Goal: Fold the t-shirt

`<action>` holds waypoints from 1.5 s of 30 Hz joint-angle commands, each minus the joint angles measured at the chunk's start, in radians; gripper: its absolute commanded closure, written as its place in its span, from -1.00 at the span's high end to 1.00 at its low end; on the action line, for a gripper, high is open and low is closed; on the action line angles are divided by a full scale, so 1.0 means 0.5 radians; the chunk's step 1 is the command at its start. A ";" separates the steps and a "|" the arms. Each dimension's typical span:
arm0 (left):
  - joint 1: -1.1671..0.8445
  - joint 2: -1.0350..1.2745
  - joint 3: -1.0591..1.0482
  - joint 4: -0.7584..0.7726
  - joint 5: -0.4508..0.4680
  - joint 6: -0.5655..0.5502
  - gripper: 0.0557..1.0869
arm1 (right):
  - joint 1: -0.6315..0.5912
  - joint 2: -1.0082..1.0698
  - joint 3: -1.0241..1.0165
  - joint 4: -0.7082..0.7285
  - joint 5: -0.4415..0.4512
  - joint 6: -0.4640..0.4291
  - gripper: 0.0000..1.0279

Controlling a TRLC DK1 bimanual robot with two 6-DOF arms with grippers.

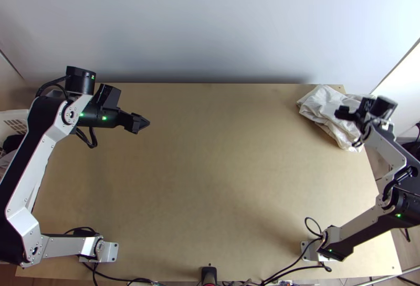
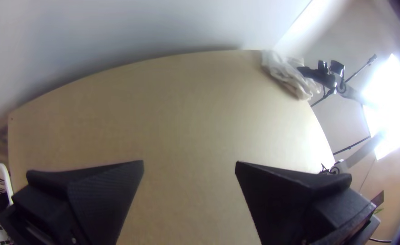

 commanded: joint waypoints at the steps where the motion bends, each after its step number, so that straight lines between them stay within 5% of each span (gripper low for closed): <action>1: -0.013 -0.033 -0.028 0.002 -0.003 -0.004 0.90 | -0.083 0.039 -0.355 0.177 0.002 0.001 0.80; 9: -0.016 -0.076 -0.038 -0.008 -0.003 0.008 0.90 | -0.129 0.198 -0.306 0.162 0.002 -0.024 0.85; 20: 0.002 -0.313 -0.123 0.158 -0.025 0.012 0.90 | 0.012 -0.780 -0.269 0.051 0.002 0.037 0.91; 27: 0.048 -0.567 -0.148 0.397 -0.316 0.033 0.90 | 0.325 -1.201 -0.168 -0.206 0.002 0.013 0.91; 31: 0.060 -0.899 -0.433 0.603 -0.476 0.110 0.90 | 0.696 -1.452 -0.325 -0.473 0.021 -0.159 0.91; 33: 0.085 -1.113 -0.660 0.744 -0.531 0.134 0.91 | 0.800 -1.603 -0.463 -0.476 0.058 -0.049 0.91; 35: 0.085 -1.319 -0.869 0.793 -0.574 0.180 0.90 | 0.809 -1.796 -0.678 -0.305 0.125 0.280 0.91; 45: 0.413 -2.279 -1.780 0.876 -0.614 0.174 0.90 | 0.996 -2.845 -1.518 -0.222 0.404 0.120 0.91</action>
